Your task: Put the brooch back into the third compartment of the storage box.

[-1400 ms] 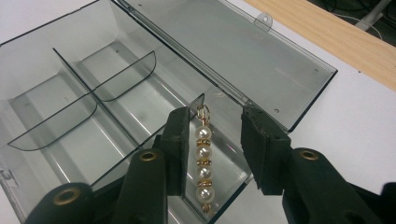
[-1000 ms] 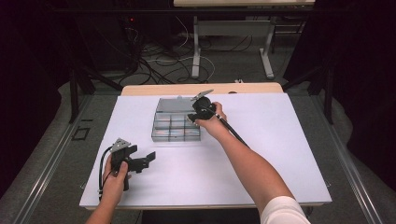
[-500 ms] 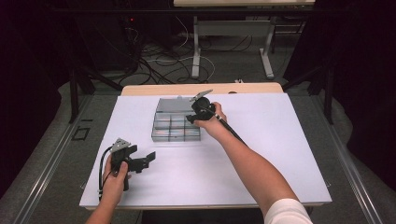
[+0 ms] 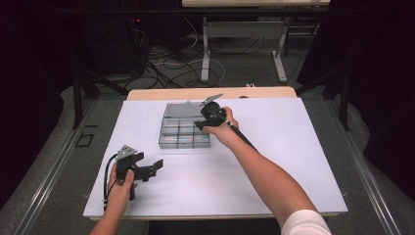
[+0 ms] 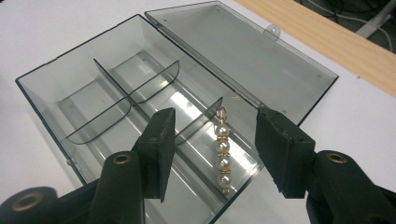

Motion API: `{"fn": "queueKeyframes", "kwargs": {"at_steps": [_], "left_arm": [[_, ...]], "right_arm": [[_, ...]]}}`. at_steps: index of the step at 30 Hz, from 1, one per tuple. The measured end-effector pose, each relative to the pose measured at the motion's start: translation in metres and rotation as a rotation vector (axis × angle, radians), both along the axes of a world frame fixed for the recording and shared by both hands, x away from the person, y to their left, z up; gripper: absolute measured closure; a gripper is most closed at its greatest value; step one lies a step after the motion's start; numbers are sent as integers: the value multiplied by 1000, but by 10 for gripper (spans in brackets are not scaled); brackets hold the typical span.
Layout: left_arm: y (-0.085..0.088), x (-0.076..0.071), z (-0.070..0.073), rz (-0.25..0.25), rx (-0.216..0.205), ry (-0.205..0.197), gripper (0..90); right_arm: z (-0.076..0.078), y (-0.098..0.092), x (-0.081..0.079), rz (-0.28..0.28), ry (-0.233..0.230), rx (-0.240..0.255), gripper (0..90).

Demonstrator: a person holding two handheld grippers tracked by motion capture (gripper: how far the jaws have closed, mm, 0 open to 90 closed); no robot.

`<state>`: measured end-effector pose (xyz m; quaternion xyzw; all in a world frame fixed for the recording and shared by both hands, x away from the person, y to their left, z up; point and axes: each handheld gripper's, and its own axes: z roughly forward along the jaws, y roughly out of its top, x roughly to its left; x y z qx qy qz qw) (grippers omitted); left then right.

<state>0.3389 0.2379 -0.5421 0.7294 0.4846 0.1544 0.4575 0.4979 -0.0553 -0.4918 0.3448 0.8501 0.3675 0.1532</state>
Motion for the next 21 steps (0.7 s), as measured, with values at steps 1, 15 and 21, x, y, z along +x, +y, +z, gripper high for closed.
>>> {"fn": "queueKeyframes", "kwargs": {"at_steps": [1, 15, 21], "left_arm": [[1, 0, 1, -10, 7, 9, 83], [0, 0, 1, -11, 4, 11, 83], [0, -1, 2, -12, 4, 14, 83]], "right_arm": [[0, 0, -1, -14, -8, 18, 478], [11, -3, -13, 18, -32, 10, 425], [15, -7, -22, 3, -22, 32, 352]]}}
